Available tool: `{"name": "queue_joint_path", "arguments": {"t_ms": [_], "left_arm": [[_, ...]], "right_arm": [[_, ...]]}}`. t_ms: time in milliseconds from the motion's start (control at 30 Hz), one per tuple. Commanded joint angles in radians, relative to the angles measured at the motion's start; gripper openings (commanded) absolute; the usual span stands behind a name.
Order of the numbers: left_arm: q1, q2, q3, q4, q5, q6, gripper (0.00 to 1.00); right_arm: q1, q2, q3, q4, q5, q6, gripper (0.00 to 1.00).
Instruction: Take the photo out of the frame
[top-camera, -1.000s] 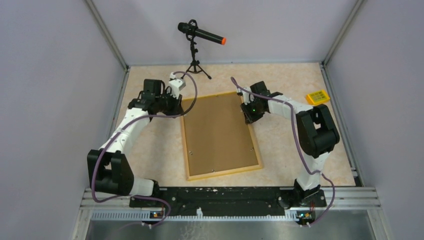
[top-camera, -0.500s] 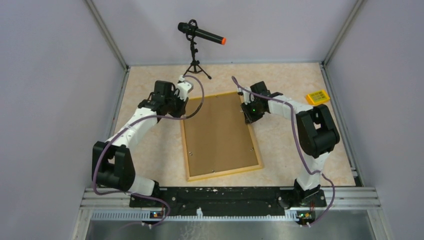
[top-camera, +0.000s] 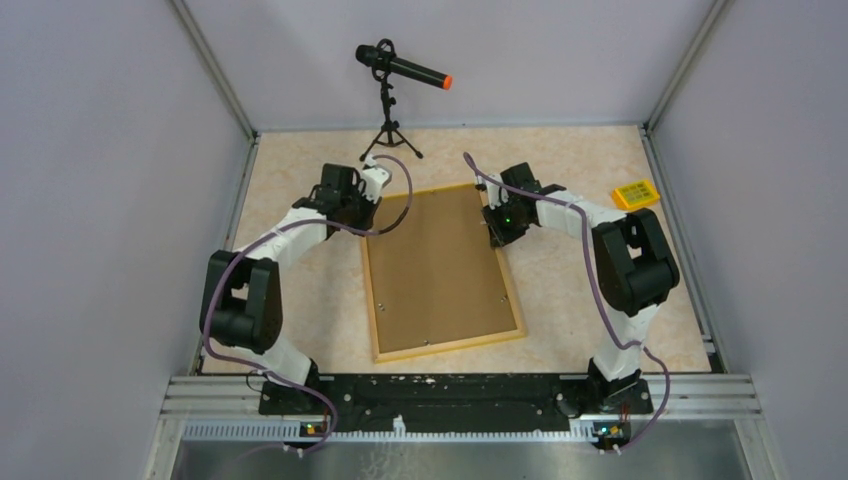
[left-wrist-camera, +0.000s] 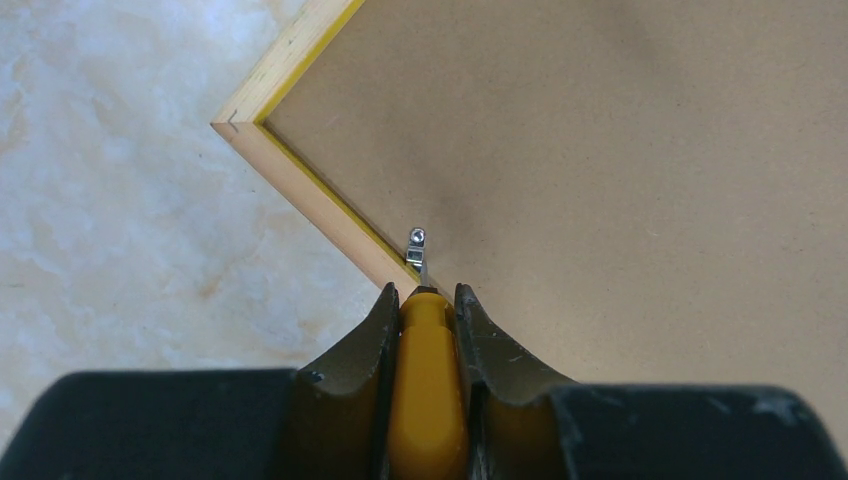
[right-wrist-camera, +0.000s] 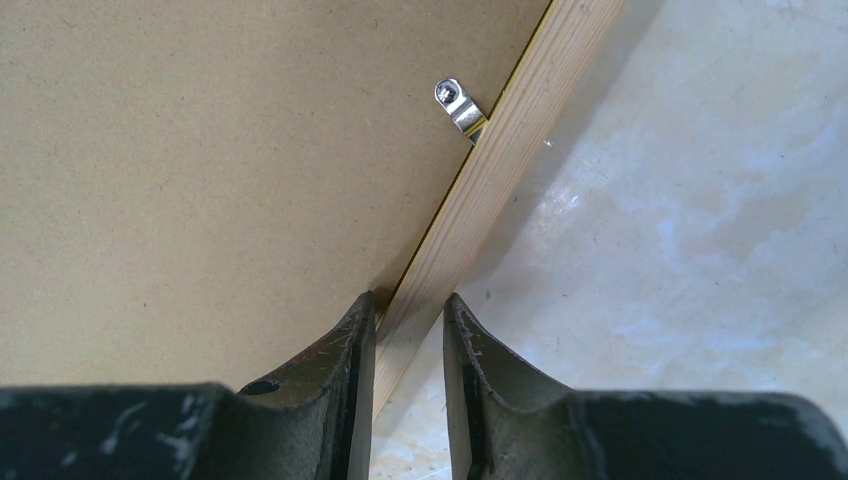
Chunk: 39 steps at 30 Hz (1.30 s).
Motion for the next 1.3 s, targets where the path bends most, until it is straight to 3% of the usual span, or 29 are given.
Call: {"name": "queue_joint_path", "arguments": {"t_ms": [0, 1267], "left_arm": [[0.007, 0.020, 0.038, 0.045, -0.025, 0.015, 0.00], [0.037, 0.056, 0.078, 0.009, 0.009, 0.008, 0.00]], "right_arm": [[0.007, 0.033, -0.043, -0.076, 0.006, -0.037, 0.00], [0.007, 0.047, -0.050, -0.067, 0.010, -0.031, 0.00]]}}
